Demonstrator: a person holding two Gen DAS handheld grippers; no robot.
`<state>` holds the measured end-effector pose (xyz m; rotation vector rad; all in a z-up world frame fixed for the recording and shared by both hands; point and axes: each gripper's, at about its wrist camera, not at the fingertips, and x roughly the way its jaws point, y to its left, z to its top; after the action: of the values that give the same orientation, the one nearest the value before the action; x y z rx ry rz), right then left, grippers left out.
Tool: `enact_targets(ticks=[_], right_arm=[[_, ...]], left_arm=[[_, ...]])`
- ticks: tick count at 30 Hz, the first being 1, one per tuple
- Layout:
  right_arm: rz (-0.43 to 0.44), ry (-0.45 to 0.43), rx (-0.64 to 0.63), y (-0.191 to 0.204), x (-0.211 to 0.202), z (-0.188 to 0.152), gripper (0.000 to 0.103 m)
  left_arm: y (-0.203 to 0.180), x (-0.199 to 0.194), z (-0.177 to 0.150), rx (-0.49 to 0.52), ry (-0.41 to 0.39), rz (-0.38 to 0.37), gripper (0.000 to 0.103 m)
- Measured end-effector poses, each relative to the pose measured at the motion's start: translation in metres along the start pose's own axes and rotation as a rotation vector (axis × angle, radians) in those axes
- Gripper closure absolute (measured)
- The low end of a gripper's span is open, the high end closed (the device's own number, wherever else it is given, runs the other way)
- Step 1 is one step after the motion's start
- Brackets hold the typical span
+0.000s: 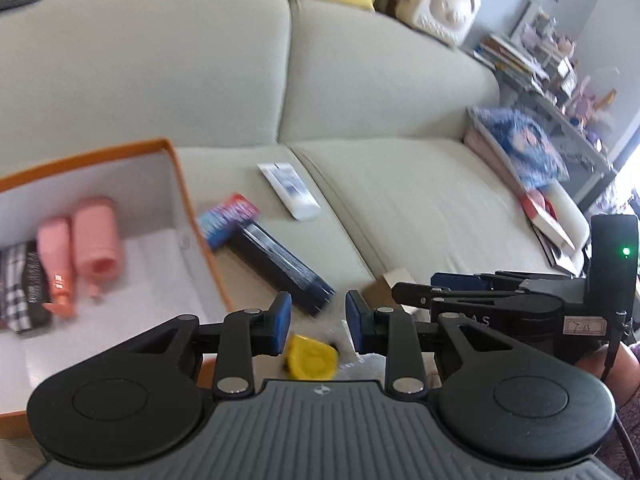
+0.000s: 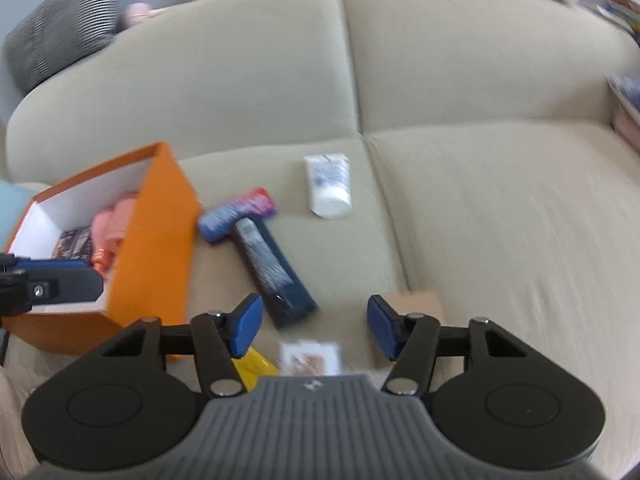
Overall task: Organize rigid objects
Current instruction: 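Move both grippers out of the box toward the items on the sofa, then grasp the clear picture case with the left gripper while the right grasps the cardboard square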
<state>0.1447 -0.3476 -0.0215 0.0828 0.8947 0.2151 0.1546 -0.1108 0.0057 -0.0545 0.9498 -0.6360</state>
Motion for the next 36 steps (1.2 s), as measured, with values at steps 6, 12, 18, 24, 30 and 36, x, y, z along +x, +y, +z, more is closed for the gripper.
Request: enact_targets(ticks=[6, 12, 18, 24, 30, 36], right_arm=[[-0.036, 0.029, 0.050, -0.027, 0.011, -0.005, 0.049], [-0.063, 0.070, 0.073, -0.045, 0.027, -0.007, 0.049], [-0.083, 0.120, 0.128, -0.068, 0.042, -0.012, 0.048], [-0.059, 0.126, 0.149, -0.081, 0.047, -0.011, 0.044], [-0.009, 0.156, 0.171, -0.091, 0.057, -0.005, 0.039], [0.026, 0.189, 0.118, -0.085, 0.073, 0.001, 0.035]], left_arm=[[-0.023, 0.030, 0.001, 0.014, 0.058, -0.020, 0.071], [-0.037, 0.062, -0.002, 0.018, 0.153, -0.058, 0.071], [-0.050, 0.096, -0.015, 0.025, 0.249, -0.030, 0.055], [-0.055, 0.118, -0.021, -0.090, 0.293, 0.038, 0.039], [-0.066, 0.135, -0.024, -0.077, 0.296, 0.122, 0.034], [-0.065, 0.143, -0.029, -0.087, 0.324, 0.153, 0.038]])
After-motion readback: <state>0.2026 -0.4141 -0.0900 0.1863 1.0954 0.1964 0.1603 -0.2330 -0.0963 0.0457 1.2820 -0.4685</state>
